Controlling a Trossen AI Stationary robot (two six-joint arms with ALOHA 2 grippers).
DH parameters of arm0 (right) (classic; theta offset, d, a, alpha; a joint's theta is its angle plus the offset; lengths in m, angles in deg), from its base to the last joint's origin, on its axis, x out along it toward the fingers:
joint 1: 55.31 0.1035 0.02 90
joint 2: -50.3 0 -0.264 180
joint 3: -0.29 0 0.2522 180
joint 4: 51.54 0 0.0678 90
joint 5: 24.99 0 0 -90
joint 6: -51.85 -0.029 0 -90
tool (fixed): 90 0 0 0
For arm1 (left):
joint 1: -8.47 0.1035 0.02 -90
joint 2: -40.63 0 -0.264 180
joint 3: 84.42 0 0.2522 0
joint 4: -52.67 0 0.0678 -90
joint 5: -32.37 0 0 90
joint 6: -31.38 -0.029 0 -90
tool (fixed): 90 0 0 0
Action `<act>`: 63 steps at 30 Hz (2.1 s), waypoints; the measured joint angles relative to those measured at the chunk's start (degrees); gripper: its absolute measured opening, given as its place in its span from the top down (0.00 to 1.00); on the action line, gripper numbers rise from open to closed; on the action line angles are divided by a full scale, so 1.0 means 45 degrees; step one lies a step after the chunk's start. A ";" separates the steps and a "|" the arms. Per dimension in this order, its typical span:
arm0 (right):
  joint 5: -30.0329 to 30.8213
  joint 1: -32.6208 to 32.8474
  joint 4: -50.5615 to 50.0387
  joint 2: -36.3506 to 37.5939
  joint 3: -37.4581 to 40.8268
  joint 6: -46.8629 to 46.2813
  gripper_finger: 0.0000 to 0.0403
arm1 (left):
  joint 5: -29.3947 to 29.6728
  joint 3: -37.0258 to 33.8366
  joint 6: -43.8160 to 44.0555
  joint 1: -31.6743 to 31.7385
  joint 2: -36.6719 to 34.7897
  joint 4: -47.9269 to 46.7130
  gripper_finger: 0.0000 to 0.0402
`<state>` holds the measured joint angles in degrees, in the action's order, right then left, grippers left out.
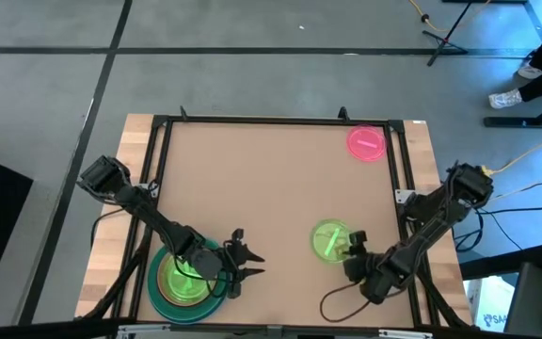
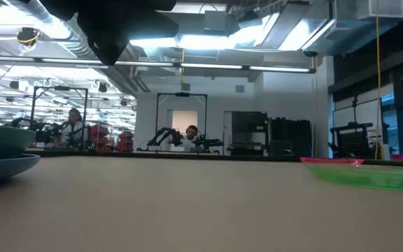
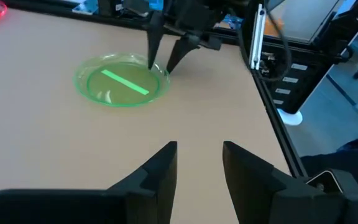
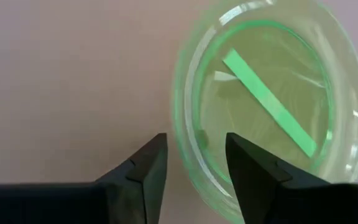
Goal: Stack plastic plates
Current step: Stack the light green plate on top of the light green plate
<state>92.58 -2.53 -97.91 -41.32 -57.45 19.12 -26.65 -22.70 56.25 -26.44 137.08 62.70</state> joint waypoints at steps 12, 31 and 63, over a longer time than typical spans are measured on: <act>0.0315 -0.0424 0.0375 -0.0052 0.0177 0.0761 0.97 | -0.0005 0.0000 -0.1338 0.0622 0.0000 0.0293 0.69; -0.0227 -0.1199 0.0359 -0.0004 -0.2139 0.2314 1.00 | -0.1545 0.0015 -0.3302 0.1865 0.0218 0.0772 0.54; -0.0862 -0.1842 -0.0168 0.0024 0.0157 0.0270 0.97 | -0.1728 0.0000 -0.3353 0.2127 0.0865 0.2413 0.55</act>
<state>88.70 -10.82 -98.67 -41.21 -56.74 20.34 -34.42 -22.70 41.16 -16.87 140.97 73.56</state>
